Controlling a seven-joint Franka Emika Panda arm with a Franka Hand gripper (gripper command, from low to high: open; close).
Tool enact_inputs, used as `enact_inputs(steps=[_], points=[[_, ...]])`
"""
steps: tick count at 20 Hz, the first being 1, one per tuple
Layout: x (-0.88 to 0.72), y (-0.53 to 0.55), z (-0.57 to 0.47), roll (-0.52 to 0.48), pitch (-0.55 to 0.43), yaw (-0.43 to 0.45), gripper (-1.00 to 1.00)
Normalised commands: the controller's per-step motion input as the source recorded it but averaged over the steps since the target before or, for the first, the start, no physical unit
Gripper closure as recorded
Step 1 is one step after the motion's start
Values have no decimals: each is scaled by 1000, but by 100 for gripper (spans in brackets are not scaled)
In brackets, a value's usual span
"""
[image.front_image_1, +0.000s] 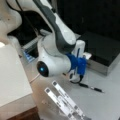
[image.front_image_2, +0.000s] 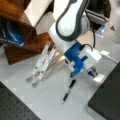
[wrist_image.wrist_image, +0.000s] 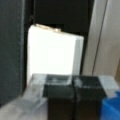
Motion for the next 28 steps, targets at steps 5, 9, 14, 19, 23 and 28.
enact_inputs(steps=[5,9,14,19,23,28], points=[[236,-38,-69,109,-37,-29,-100],[264,-32,-78,114,-32,-27,-100],[265,-9,-73,124,-25,-27,-100],[234,19,-53,127,-31,-34,-100],[180,43,-41,120,-34,-33,-100],[143,36,-40,116,-28,-31,-100]])
